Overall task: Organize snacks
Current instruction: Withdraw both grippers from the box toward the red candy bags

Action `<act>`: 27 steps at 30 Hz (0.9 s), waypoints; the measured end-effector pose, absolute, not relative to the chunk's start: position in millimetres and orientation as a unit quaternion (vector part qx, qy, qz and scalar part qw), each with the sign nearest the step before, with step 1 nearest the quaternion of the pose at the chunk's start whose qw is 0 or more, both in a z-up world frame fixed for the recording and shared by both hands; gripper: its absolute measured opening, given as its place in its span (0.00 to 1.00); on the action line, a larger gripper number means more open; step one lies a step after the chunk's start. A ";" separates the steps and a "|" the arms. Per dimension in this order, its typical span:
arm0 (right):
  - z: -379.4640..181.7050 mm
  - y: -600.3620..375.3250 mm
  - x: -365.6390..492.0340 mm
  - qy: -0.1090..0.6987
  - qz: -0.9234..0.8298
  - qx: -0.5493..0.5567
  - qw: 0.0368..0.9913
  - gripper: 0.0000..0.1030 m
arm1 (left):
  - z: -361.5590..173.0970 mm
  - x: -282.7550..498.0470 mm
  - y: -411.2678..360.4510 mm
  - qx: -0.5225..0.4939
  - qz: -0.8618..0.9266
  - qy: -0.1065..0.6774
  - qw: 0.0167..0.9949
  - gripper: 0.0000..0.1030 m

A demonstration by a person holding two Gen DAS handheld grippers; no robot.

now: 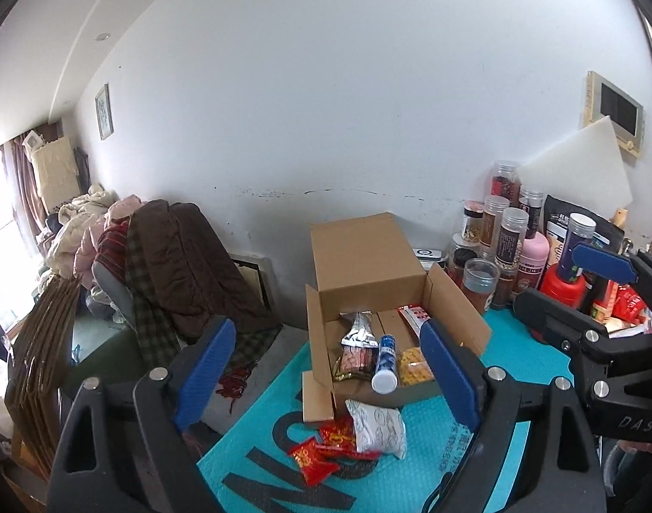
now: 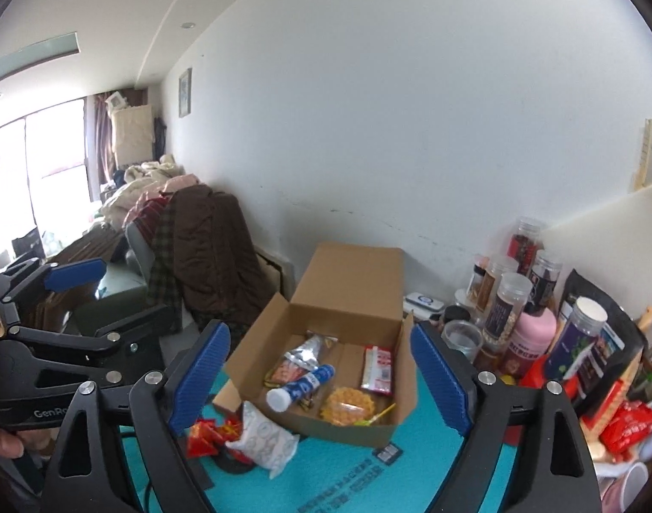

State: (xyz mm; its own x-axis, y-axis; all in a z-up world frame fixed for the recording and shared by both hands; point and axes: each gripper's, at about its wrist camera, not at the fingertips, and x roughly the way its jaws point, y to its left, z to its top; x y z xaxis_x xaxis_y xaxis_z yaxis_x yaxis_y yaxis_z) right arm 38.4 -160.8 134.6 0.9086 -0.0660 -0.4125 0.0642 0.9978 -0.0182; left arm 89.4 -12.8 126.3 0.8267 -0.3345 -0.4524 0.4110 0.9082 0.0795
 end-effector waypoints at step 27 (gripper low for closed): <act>44.2 -125.9 7.2 0.264 -0.001 0.056 0.963 0.87 | 29.0 67.6 34.2 0.052 -0.204 0.307 0.928 0.87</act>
